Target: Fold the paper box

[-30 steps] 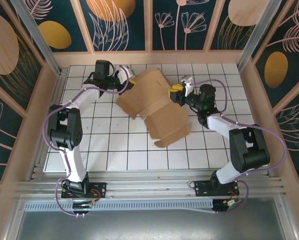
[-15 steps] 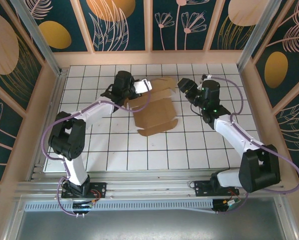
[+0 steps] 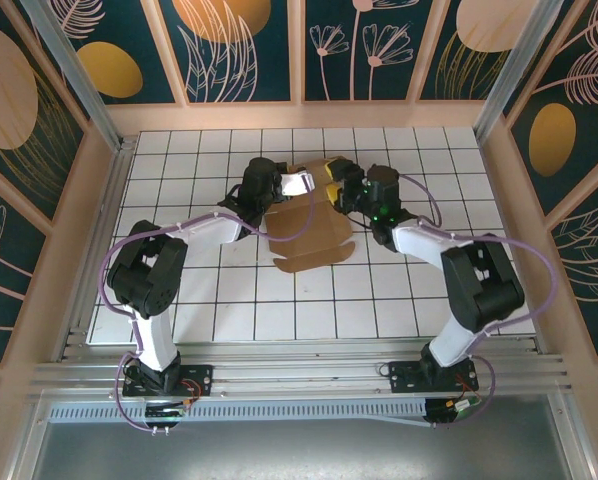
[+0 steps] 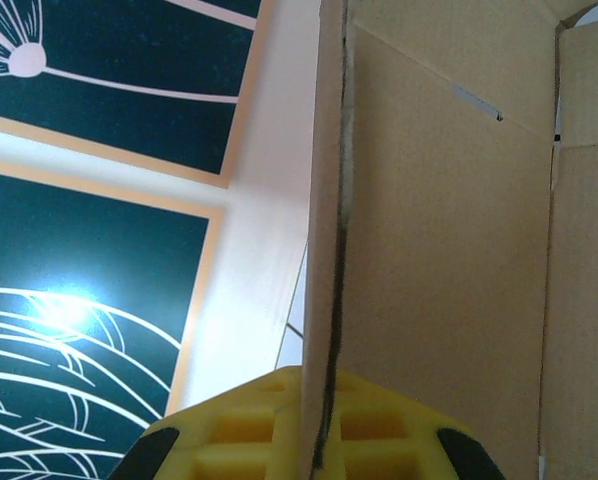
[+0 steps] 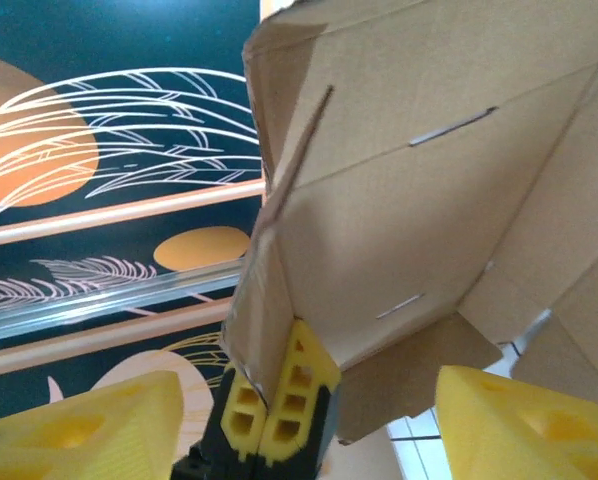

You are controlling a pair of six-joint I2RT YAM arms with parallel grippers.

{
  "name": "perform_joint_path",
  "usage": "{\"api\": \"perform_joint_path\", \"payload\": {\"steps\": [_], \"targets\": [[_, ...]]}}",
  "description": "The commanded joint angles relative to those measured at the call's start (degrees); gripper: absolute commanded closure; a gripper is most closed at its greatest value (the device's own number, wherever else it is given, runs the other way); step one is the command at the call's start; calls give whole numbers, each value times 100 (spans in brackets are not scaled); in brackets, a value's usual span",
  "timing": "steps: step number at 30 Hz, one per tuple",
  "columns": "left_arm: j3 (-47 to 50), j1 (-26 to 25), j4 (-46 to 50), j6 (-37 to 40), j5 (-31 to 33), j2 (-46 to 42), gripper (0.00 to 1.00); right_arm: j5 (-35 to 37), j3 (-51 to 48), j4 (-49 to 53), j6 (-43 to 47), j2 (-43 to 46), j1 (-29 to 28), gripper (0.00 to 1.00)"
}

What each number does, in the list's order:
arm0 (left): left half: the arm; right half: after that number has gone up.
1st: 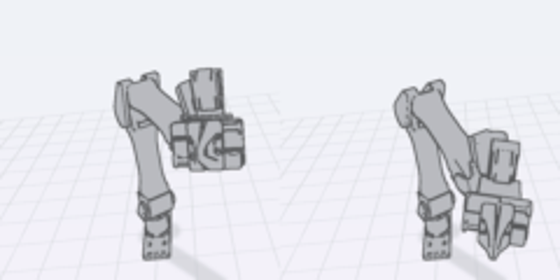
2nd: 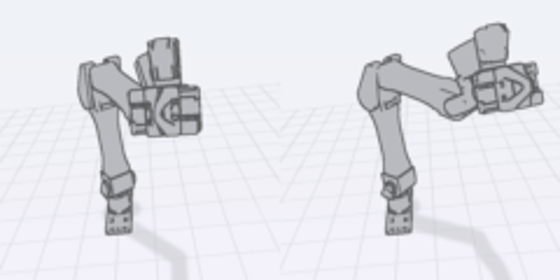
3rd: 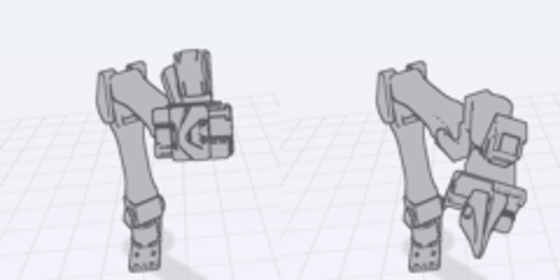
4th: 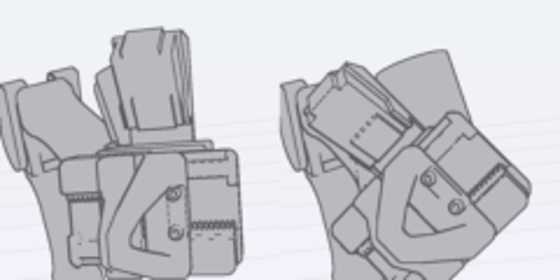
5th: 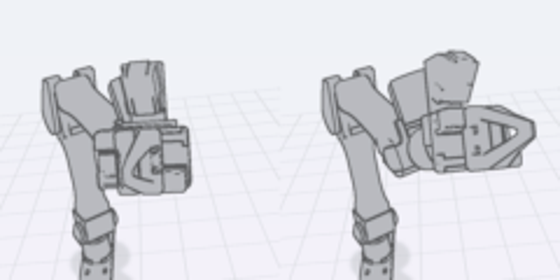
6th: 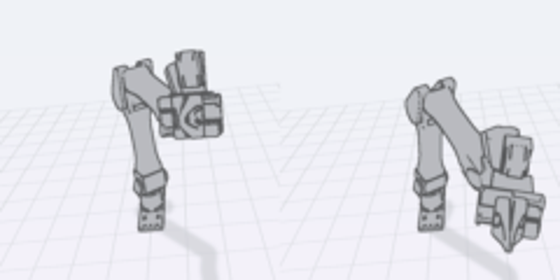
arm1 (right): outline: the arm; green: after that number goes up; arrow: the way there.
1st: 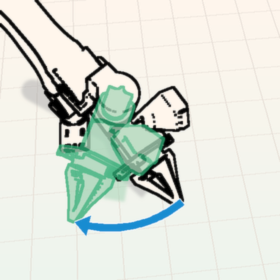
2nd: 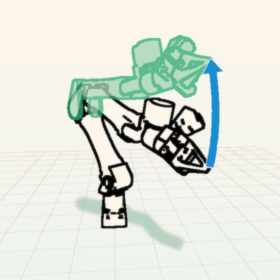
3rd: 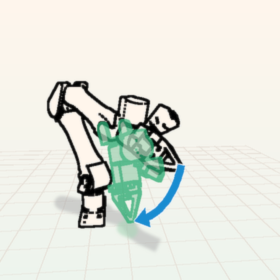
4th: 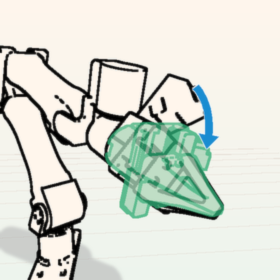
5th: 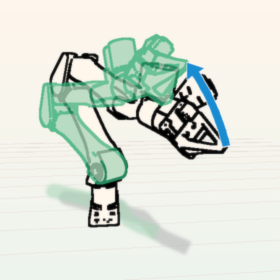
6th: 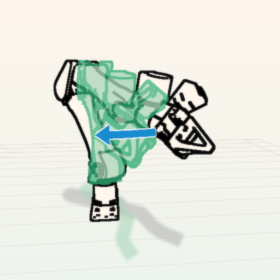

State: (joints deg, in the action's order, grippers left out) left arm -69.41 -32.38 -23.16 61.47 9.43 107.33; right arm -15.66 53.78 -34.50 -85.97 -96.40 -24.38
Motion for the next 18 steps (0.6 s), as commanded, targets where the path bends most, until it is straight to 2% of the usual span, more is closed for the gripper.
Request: {"api": "perform_joint_path", "payload": {"steps": [1, 7, 12, 14, 16, 18], "targets": [[94, -14, -116, 43, 2, 17, 99, -47, 446, -765, -409, -426, -32, 37], [85, -31, -61, 137, -61, 64, 95, -235, 955, -1171, -659, -1176, -127, 49], [64, -57, -29, 145, -108, 60, 91, -183, 1113, -1055, -545, -1428, -146, 68], [83, -70, 15, 100, -141, 3, 81, -159, 1137, -900, -442, -1471, -122, 77], [103, -87, 165, -140, -238, -148, 67, -94, 1152, -708, -303, -1489, -103, 84], [85, -93, 426, -805, -476, -430, 57, -47, 1144, -626, -193, -1524, -77, 89]]}}
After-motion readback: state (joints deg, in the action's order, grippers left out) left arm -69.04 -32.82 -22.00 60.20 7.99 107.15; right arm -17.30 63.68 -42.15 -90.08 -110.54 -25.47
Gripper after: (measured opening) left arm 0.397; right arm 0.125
